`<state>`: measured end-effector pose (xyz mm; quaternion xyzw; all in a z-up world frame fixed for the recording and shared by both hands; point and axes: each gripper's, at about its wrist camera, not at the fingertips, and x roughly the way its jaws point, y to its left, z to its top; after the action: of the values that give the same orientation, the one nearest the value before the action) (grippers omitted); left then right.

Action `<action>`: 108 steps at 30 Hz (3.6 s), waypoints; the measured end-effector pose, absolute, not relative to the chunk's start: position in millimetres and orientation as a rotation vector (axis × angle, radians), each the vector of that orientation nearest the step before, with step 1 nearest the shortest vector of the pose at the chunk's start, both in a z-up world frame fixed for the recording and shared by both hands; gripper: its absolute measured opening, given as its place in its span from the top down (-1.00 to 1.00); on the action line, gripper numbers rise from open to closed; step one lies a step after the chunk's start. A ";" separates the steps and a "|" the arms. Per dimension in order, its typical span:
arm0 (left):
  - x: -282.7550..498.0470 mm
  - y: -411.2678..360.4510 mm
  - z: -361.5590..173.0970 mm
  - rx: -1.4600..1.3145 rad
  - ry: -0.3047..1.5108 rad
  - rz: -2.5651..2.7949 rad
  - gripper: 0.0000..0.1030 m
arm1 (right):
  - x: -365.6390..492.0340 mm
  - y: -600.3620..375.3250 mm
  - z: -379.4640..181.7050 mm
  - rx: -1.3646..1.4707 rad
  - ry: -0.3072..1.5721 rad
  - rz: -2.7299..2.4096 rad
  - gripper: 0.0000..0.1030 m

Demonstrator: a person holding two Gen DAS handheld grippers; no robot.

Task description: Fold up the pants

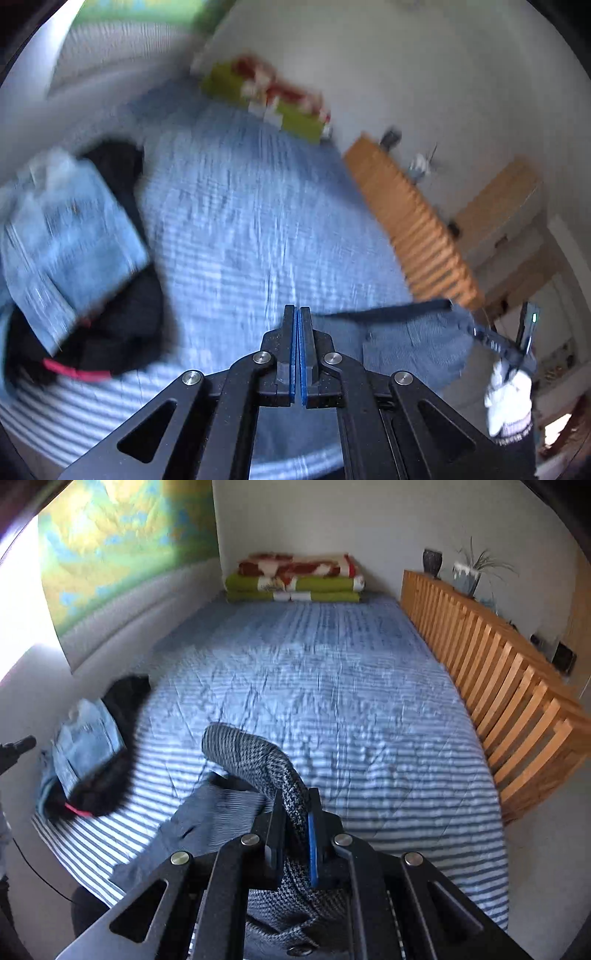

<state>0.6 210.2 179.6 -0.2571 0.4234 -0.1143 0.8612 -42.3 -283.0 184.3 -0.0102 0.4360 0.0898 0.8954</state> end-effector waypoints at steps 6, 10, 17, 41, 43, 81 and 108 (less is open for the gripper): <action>52.4 161.1 83.1 -0.521 1.142 -0.287 0.89 | -14.9 -290.7 108.8 -0.034 1.068 0.101 0.84; 97.5 124.8 32.5 -0.527 1.236 -0.371 -0.38 | 2.1 -322.8 64.8 -0.052 1.142 0.031 0.83; 178.6 73.5 -34.9 -0.386 1.327 -0.371 -0.62 | 30.6 -397.4 -7.8 0.090 1.286 0.006 0.80; 74.3 132.9 147.0 -0.466 0.924 -0.381 0.77 | -0.4 -308.7 108.3 -0.098 1.007 0.107 0.98; 39.0 146.0 189.0 -0.434 0.843 -0.380 1.00 | -18.1 -289.7 138.8 -0.114 0.942 0.139 0.98; 100.7 179.0 -85.4 -0.593 1.258 -0.148 -0.62 | 137.1 -215.6 -45.2 -0.265 1.193 0.349 -0.14; 13.4 200.2 83.2 -0.649 0.864 -0.284 0.79 | 25.0 -271.8 103.9 0.005 0.863 0.372 0.79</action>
<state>13.4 200.2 83.2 -0.3080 0.4098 -0.1345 0.8480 25.0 -271.8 103.9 0.0026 0.4159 0.1791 0.8916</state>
